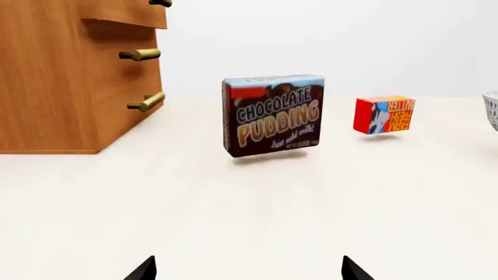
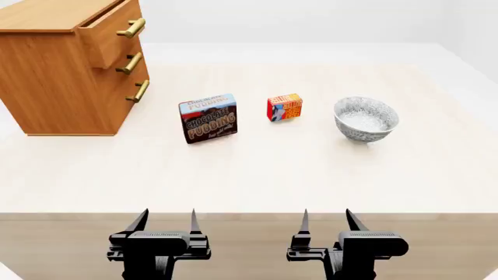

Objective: Put the butter at the back in the top drawer of the cabinet and close it.

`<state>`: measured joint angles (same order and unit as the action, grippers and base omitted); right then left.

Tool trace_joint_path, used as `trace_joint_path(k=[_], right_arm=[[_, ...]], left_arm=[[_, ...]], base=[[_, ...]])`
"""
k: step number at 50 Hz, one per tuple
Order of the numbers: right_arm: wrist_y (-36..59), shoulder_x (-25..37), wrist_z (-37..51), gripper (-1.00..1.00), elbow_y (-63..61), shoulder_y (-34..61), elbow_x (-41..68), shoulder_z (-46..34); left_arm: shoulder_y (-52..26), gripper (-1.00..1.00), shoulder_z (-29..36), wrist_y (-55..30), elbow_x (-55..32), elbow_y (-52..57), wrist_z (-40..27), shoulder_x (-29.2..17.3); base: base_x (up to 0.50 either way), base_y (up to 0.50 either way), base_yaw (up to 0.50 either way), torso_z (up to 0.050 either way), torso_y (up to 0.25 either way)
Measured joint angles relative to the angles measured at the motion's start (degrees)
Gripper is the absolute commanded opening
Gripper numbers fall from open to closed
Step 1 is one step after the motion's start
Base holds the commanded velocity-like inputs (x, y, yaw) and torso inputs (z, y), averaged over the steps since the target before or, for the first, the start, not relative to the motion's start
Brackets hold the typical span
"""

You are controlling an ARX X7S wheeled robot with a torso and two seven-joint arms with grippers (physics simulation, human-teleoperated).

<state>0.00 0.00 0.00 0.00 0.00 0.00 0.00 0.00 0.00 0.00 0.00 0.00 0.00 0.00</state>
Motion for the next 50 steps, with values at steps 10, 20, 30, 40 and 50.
trace_joint_path(k=[10, 20, 30, 40, 50], right_arm=[[0.0, 1.1, 1.4, 1.00, 0.0, 0.0, 0.8, -1.5], [0.0, 2.3, 2.7, 1.00, -0.1, 0.0, 2.0, -3.0], [-0.1, 3.3, 3.8, 1.00, -0.2, 0.0, 3.2, -4.2], [-0.1, 4.2, 4.5, 1.00, -0.1, 0.0, 4.1, -5.2], [-0.1, 4.8, 5.1, 1.00, -0.2, 0.1, 5.1, -5.9]], left_arm=[[0.0, 1.00, 1.3, 0.0, -1.0, 0.0, -1.4, -1.1], [-0.1, 1.00, 2.8, 0.0, -2.1, -0.1, -2.9, -2.3], [-0.1, 1.00, 4.1, 0.1, -2.7, -0.1, -4.2, -3.3], [-0.3, 1.00, 5.0, -0.4, -3.5, -0.1, -5.2, -4.1], [-0.5, 1.00, 5.9, -0.8, -4.1, 0.0, -6.1, -4.9]], base=[[0.00, 0.00, 0.00, 0.000, 0.000], [0.00, 0.00, 0.00, 0.000, 0.000], [0.00, 0.00, 0.00, 0.000, 0.000], [0.00, 0.00, 0.00, 0.044, 0.000], [0.00, 0.00, 0.00, 0.050, 0.000]])
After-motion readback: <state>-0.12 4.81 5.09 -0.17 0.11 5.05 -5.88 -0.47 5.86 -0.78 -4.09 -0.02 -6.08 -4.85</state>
